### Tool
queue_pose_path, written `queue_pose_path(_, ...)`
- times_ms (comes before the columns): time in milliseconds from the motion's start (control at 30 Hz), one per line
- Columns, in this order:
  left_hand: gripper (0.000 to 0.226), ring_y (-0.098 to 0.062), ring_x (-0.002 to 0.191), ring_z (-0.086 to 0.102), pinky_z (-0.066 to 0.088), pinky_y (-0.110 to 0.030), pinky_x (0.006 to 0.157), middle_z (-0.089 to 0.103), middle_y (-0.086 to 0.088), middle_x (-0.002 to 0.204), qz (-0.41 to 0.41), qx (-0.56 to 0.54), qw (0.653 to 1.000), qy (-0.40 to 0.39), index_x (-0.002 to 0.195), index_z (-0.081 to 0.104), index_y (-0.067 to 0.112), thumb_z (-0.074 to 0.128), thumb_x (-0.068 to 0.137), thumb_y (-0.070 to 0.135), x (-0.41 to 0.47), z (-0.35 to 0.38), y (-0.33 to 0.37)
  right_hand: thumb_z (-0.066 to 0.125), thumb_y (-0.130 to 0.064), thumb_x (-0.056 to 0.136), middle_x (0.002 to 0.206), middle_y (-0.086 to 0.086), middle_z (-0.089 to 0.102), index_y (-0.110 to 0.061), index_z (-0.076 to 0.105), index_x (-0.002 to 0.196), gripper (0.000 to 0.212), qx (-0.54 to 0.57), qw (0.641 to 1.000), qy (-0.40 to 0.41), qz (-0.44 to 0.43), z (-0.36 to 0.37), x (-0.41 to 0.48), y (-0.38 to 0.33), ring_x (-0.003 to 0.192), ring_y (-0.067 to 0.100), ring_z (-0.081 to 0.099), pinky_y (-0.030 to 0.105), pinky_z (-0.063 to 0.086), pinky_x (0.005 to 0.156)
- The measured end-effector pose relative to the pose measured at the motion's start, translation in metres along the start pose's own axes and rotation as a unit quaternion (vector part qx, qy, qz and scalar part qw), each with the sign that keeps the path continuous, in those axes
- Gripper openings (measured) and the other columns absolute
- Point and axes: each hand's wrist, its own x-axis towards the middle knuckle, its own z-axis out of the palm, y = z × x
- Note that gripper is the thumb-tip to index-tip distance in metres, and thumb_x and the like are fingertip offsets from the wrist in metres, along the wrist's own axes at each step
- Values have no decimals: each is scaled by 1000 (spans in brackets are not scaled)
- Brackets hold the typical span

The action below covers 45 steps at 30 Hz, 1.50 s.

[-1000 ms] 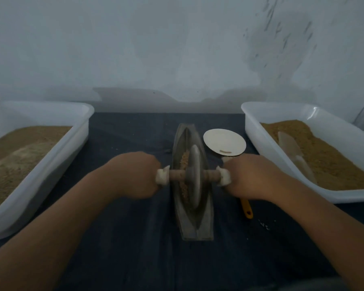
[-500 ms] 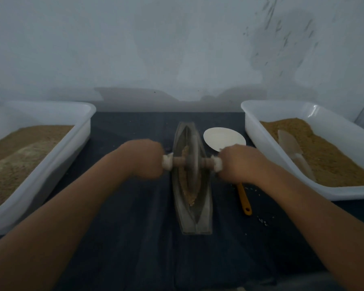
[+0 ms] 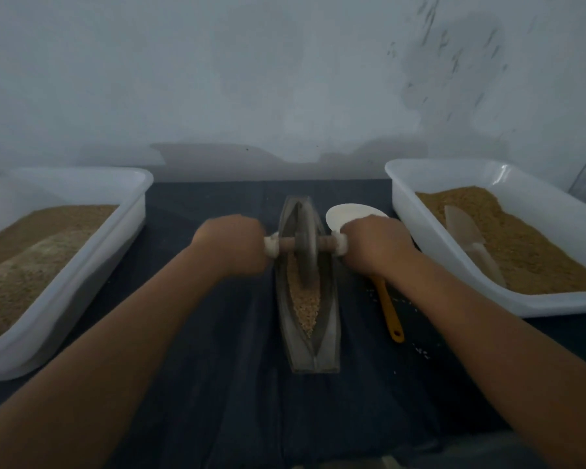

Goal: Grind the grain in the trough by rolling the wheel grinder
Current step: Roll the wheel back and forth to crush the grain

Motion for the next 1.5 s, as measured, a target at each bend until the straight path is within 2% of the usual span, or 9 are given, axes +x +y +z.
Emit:
queue_pose_path(100, 18, -14, 65, 63, 58, -33, 65, 62, 7, 67, 37, -40, 996, -76, 66, 57, 22, 63, 75, 36, -37, 14, -8, 59, -51, 90, 69, -10, 55, -35, 53, 69, 26, -32, 993, -110, -32, 3, -36, 8, 60, 3, 47, 24, 31, 52)
queue_pose_path(167, 19, -11, 60, 61, 54, -30, 59, 61, 7, 63, 44, -39, 996, -68, 64, 56, 22, 60, 71, 39, -46, 22, -10, 55, -57, 83, 65, -11, 51, -36, 49, 66, 27, -44, 995, -81, -41, 5, -50, 10, 56, 3, 44, 26, 27, 48)
queue_pose_path(433, 26, -19, 68, 61, 56, -36, 70, 63, 3, 77, -56, -32, 998, 27, 76, 61, 23, 59, 83, 48, 19, 4, -3, 54, -41, 96, 77, -2, 65, -23, 65, 77, 29, -17, 997, 62, 31, -6, 7, -10, 74, 23, 65, 42, 60, 73)
queue_pose_path(700, 24, -9, 57, 59, 42, -26, 50, 61, 7, 61, 22, -55, 996, -62, 63, 59, 21, 58, 70, 44, -42, 29, -12, 65, -39, 87, 68, -11, 49, -29, 50, 63, 30, -25, 998, -42, -26, 22, -39, 6, 63, 9, 48, 38, 51, 71)
queue_pose_path(867, 26, -19, 71, 64, 57, -35, 69, 64, 6, 75, -22, -77, 995, -51, 72, 62, 22, 55, 72, 46, -20, 22, -12, 56, -60, 82, 60, -10, 52, -30, 52, 62, 36, -29, 997, 54, -49, 12, -6, 12, 58, 13, 55, 27, 38, 50)
queue_pose_path(1067, 21, -19, 68, 62, 57, -36, 68, 64, 2, 77, -64, -33, 997, 40, 77, 61, 24, 61, 81, 45, 10, 6, 0, 57, -46, 88, 64, -7, 60, -26, 60, 67, 29, -42, 999, -14, 9, -3, 24, 4, 61, 15, 58, 36, 54, 63)
queue_pose_path(1300, 21, -7, 55, 61, 42, -24, 50, 62, 7, 57, 63, -81, 988, -118, 61, 59, 20, 62, 68, 39, -37, 20, -19, 62, -50, 89, 73, -12, 62, -34, 63, 72, 24, 3, 996, -74, -44, 8, -56, 14, 71, 13, 63, 29, 44, 58)
queue_pose_path(1367, 25, -6, 54, 57, 39, -24, 49, 59, 7, 57, 50, -61, 993, -83, 62, 58, 20, 63, 73, 42, -30, 24, -19, 58, -53, 88, 76, -12, 64, -33, 65, 75, 24, 10, 998, -54, -45, 9, -50, 14, 72, 13, 63, 35, 53, 68)
queue_pose_path(1500, 30, -21, 65, 58, 49, -33, 63, 57, 7, 70, -24, 11, 997, 71, 72, 59, 23, 56, 80, 51, 10, 16, -9, 52, -51, 95, 74, -13, 57, -26, 53, 70, 36, -28, 998, 50, 4, 8, 1, 5, 67, 10, 53, 30, 38, 62)
